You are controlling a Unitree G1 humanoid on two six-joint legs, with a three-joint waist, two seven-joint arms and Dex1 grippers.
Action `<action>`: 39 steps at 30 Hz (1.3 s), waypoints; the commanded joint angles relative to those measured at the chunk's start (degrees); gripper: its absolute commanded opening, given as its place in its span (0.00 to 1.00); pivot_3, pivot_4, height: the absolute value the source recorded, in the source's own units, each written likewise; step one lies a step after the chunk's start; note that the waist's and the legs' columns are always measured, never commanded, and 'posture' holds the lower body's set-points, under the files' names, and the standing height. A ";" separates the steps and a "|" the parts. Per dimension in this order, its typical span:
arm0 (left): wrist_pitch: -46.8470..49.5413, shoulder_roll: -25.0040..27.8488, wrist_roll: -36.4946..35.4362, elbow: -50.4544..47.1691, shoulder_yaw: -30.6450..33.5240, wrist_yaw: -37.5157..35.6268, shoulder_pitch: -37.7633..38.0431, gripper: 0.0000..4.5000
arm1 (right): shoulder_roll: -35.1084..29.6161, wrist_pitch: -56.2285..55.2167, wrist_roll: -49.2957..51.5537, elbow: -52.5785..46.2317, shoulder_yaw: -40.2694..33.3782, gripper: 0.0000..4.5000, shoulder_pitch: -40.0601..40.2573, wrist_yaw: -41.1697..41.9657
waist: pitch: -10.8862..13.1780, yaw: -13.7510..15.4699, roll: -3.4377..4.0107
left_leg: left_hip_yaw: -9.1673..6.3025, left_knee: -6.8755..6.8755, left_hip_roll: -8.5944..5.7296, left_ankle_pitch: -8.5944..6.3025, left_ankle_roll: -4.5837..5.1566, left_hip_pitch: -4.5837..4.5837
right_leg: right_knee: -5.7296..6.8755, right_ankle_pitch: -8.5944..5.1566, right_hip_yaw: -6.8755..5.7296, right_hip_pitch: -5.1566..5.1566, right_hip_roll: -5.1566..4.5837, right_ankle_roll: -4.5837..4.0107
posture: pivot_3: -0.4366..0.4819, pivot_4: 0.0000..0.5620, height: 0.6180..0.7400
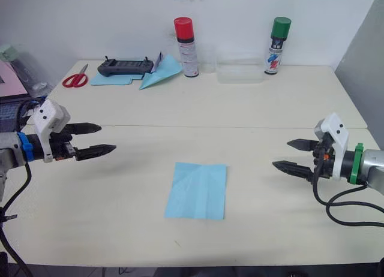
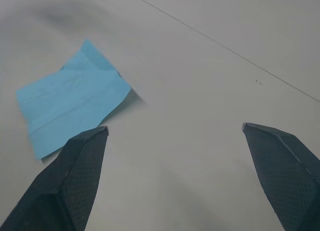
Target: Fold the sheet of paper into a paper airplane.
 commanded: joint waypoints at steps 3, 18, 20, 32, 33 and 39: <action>2.86 -1.35 -3.52 -5.27 1.12 -0.23 0.92 0.61 | 0.02 -1.10 -0.57 -1.29 -0.77 1.00 0.29 -0.25 | 0.00 -0.01 0.00 | 0.00 0.02 0.00 0.00 0.00 0.01 | 0.02 0.00 0.01 0.00 0.00 0.00 | 0.48 0.27 1.00; 8.07 -17.64 -4.62 -27.57 -14.07 8.53 9.26 0.01 | 10.88 -8.81 -13.01 1.81 14.42 1.00 -3.74 -6.30 | -0.03 0.11 -0.04 | -0.02 0.18 -0.02 0.01 0.00 0.09 | 0.10 0.02 0.04 0.10 0.01 0.01 | 0.48 0.27 1.00; 6.81 -18.50 -1.51 -26.97 -17.52 9.72 9.89 0.01 | 12.31 -9.69 -14.53 2.26 16.02 1.00 -4.22 -6.69 | -0.03 0.10 -0.04 | -0.02 0.19 -0.02 0.01 0.00 0.08 | 0.10 0.02 0.05 0.10 0.02 0.02 | 0.48 0.27 1.00; 2.91 -17.76 10.58 -19.28 -27.84 11.81 13.26 0.00 | 17.99 -13.08 -21.15 3.56 20.85 0.92 -6.57 -10.19 | -0.41 0.30 0.02 | -0.03 0.20 -0.06 0.01 0.00 0.16 | 0.08 0.16 0.05 0.19 0.00 -0.20 | 0.48 0.27 1.00; 2.83 -17.73 10.93 -19.12 -28.15 11.99 13.56 0.00 | 18.23 -13.74 -22.11 3.99 21.38 0.87 -6.48 -10.37 | -0.48 0.29 0.04 | -0.03 0.19 -0.05 0.01 0.00 0.19 | 0.08 0.14 0.05 0.22 0.00 -0.18 | 0.48 0.27 1.00; 2.27 -19.30 10.67 -19.05 -28.05 12.93 14.30 0.00 | 18.27 -19.00 -28.40 6.43 25.84 0.39 -6.15 -9.32 | -0.65 0.19 0.21 | 0.02 0.18 -0.05 0.01 0.00 0.56 | 0.08 0.01 0.10 0.52 0.01 0.03 | 0.48 0.27 1.00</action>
